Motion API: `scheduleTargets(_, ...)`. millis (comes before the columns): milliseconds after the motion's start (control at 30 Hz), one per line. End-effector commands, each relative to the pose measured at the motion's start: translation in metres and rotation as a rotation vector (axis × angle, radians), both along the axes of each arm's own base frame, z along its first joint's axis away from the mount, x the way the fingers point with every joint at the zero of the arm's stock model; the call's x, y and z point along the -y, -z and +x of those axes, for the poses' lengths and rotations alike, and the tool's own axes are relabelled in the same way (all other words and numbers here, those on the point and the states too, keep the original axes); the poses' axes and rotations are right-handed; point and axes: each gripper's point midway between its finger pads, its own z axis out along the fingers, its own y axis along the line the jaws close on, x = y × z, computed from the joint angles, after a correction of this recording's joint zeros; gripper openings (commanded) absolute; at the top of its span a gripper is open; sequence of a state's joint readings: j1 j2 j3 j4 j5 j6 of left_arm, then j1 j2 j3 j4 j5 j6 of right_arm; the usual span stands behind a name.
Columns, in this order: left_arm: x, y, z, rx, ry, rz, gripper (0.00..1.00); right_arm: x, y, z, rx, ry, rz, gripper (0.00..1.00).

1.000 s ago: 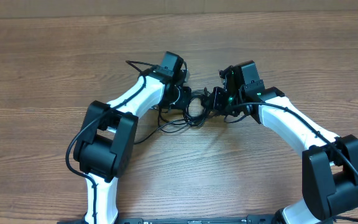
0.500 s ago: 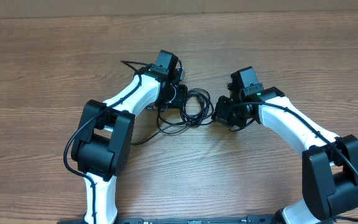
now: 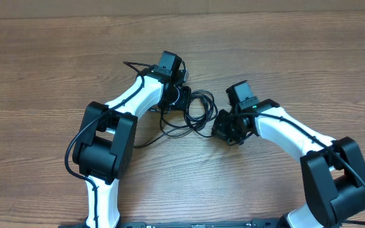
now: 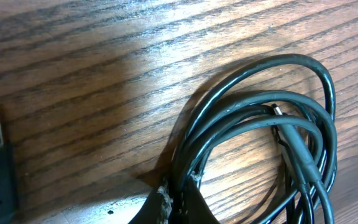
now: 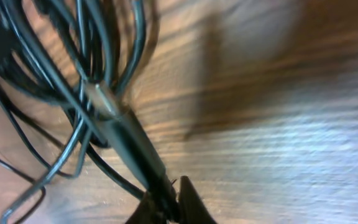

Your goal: Untangle cables

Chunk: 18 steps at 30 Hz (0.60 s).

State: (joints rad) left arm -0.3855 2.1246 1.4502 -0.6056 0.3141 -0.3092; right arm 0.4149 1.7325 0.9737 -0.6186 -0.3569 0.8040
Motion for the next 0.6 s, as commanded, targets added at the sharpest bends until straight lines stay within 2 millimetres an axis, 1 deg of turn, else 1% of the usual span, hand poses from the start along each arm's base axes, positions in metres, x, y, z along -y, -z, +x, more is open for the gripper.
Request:
scheduleTargets(0,-0.003,0.004,0.001,-0.008,-0.016,0.006,0.04,-0.005,-0.003,-0.004,0.029,-0.017,-0.025,0.23)
scheduleTargets(33,-0.003,0.004,0.001,-0.008,-0.016,0.006,0.04,-0.005,-0.003,-0.005,0.036,-0.022,-0.040,0.27)
scheduleTargets(200,-0.003,0.004,0.001,-0.008,-0.016,0.006,0.04,-0.008,-0.001,-0.007,0.045,-0.040,-0.058,0.35)
scheduleTargets(233,-0.003,0.004,0.001,-0.008,-0.015,0.006,0.04,-0.009,-0.002,-0.007,0.049,-0.048,-0.058,0.36)
scheduleTargets(333,-0.003,0.003,0.000,-0.010,-0.014,0.001,0.04,0.000,-0.007,0.000,0.044,-0.027,-0.064,0.36)
scheduleTargets(433,-0.002,0.003,0.000,-0.011,-0.014,0.000,0.04,0.007,-0.022,0.011,0.058,-0.045,-0.069,0.36)
scheduleTargets(567,-0.002,0.003,0.001,-0.008,-0.013,0.000,0.04,0.002,-0.048,0.030,0.162,-0.175,-0.059,0.36)
